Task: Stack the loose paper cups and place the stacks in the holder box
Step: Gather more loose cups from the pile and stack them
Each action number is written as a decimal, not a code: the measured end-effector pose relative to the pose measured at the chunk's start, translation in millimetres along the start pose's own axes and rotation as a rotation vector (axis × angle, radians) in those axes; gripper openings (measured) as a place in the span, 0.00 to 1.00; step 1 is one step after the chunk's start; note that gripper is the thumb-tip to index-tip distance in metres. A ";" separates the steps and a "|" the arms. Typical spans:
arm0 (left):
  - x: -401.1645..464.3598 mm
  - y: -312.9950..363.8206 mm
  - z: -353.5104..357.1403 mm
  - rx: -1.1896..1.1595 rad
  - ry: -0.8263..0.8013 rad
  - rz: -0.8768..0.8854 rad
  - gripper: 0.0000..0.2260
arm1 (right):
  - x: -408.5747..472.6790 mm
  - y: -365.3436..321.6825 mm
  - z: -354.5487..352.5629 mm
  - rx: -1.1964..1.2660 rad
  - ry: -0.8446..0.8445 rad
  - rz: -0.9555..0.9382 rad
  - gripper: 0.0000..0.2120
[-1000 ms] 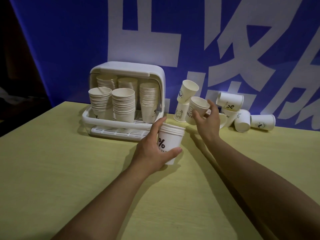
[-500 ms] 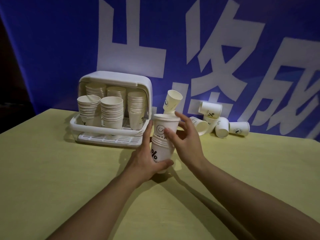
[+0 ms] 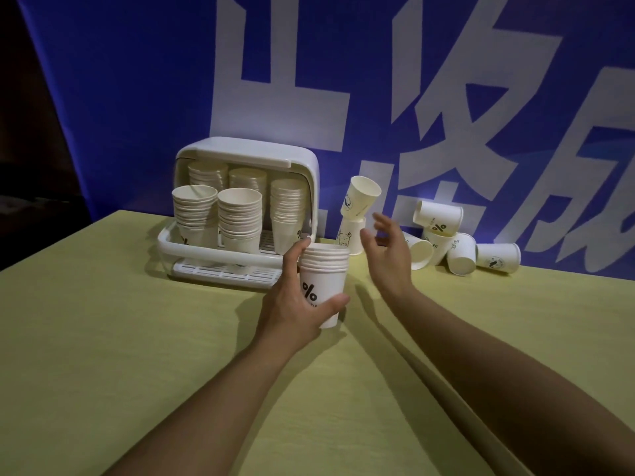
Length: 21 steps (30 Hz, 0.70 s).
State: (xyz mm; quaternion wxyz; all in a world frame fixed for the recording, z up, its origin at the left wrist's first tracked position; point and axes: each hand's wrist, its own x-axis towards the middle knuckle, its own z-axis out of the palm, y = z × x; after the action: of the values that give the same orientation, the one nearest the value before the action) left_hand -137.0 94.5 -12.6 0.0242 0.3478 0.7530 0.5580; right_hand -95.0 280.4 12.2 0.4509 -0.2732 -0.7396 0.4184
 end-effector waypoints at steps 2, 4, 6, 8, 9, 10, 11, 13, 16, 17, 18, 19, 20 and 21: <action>0.5 0.0 -1.6 -0.005 0.014 -0.021 0.44 | 30.5 7.6 5.9 -0.042 0.034 0.056 0.24; 1.8 0.7 -2.6 -0.006 0.025 -0.037 0.43 | 55.2 12.2 11.7 -0.059 0.037 0.081 0.28; 3.2 0.2 -3.3 -0.009 0.041 -0.039 0.43 | 73.8 14.2 18.8 -0.057 0.033 0.092 0.32; 3.7 -0.6 -3.4 -0.004 0.047 -0.043 0.43 | 86.1 14.5 27.3 -0.044 0.019 0.112 0.35; 3.9 -1.2 -3.2 0.000 0.045 -0.044 0.43 | 90.4 14.9 31.8 -0.034 0.015 0.121 0.36; 4.2 -1.8 -2.8 0.003 0.042 -0.045 0.44 | 94.4 15.5 36.6 -0.021 0.017 0.130 0.37; 4.1 -1.9 -2.2 0.006 0.036 -0.046 0.44 | 97.0 15.6 40.3 -0.008 0.023 0.137 0.37; 3.4 -2.0 -1.5 0.011 0.027 -0.043 0.44 | 100.2 16.4 46.9 0.021 0.040 0.141 0.38; 2.5 -1.5 -1.0 0.018 0.010 -0.033 0.45 | 103.4 15.5 54.2 0.047 0.071 0.127 0.35; 2.6 -1.5 -1.0 0.020 0.008 -0.032 0.45 | 103.9 14.3 55.5 0.046 0.081 0.118 0.34; 2.9 -1.6 -0.9 0.023 0.007 -0.034 0.46 | 104.4 13.5 56.2 0.045 0.092 0.111 0.34; 3.0 -1.2 -0.8 0.027 0.006 -0.036 0.46 | 104.2 12.0 56.1 0.043 0.103 0.101 0.33; 2.9 -0.5 -0.8 0.031 0.001 -0.039 0.46 | 104.3 10.8 55.6 0.045 0.116 0.090 0.33; 2.5 0.3 -0.8 0.034 -0.004 -0.040 0.46 | 103.7 8.7 54.0 0.052 0.126 0.079 0.33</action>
State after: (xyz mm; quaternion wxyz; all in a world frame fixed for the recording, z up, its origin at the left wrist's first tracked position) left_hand -139.2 95.3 -11.1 0.0310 0.3344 0.7691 0.5438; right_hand -189.2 345.6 37.0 0.4866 -0.3162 -0.6873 0.4368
